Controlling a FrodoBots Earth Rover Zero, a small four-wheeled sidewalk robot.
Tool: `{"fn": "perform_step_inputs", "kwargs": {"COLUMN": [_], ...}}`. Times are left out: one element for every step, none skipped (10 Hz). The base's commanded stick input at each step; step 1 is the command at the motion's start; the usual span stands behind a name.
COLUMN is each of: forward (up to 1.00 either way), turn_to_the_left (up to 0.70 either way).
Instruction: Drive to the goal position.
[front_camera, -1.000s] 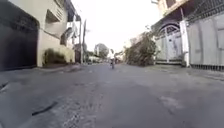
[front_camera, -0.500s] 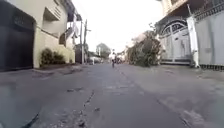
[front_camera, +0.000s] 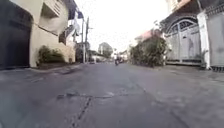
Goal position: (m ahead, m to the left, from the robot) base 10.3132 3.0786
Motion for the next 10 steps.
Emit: {"fn": "perform_step_inputs", "kwargs": {"forward": [1.00,1.00,1.00,1.00,1.00,1.00,1.00,1.00,1.00,1.00], "turn_to_the_left": [0.02,0.02,0.02,0.02,0.02,0.02,0.02,0.02,0.02,0.02]}}
